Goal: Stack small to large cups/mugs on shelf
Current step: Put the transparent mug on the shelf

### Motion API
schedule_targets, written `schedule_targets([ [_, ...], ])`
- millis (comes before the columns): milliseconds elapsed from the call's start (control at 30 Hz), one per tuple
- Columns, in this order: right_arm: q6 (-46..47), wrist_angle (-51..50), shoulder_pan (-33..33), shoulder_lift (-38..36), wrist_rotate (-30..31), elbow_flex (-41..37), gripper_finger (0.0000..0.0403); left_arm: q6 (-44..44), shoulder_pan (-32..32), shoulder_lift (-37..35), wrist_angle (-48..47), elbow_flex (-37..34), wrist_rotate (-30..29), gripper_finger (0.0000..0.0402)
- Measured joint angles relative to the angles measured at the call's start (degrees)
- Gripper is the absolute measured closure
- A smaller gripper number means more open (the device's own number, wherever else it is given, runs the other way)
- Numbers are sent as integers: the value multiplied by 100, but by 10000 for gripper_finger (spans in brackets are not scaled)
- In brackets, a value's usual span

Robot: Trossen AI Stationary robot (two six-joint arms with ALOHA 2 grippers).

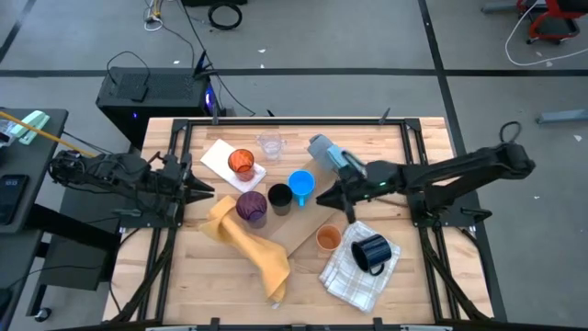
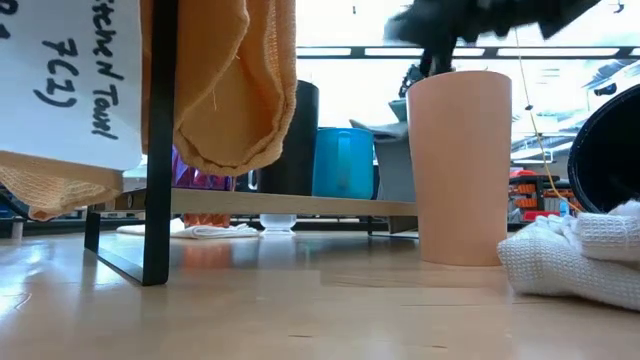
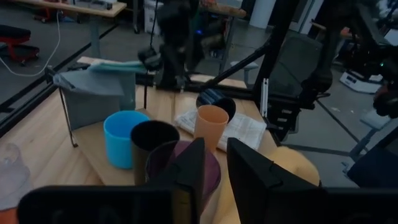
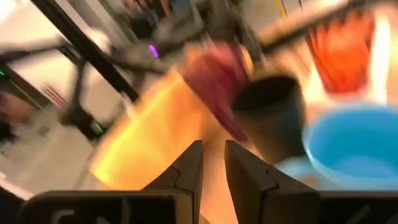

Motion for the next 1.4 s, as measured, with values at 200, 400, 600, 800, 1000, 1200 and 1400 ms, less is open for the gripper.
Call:
schedule_targets([
  [200, -819, -22, 77, -584, 529, 862, 329, 56, 41, 31, 311, 0, -593, 320],
  [400, -1411, -1252, 79, -495, 867, 2378, 330, 521, 513, 516, 1098, 40, -1034, 322],
  [600, -1484, -3210, 79, -198, 970, 3780, 330, 572, 1684, 1715, 206, 1054, -1032, 321],
  [800, -1450, -4017, 79, -168, 1303, 4490, 330, 284, 3242, 3286, -1538, 2814, -632, 313],
  [1000, -1450, -4780, 78, -255, 1619, 4695, 330, 194, 4166, 4904, -2637, 4107, 968, 297],
  [1200, -1454, -5235, 77, -352, 1618, 4695, 330, 1281, 4237, 6304, -2810, 5123, 2116, 282],
  [1400, -1499, -5785, 79, -459, 1113, 4695, 330, 2363, 4228, 7227, -3455, 6355, 1955, 269],
])
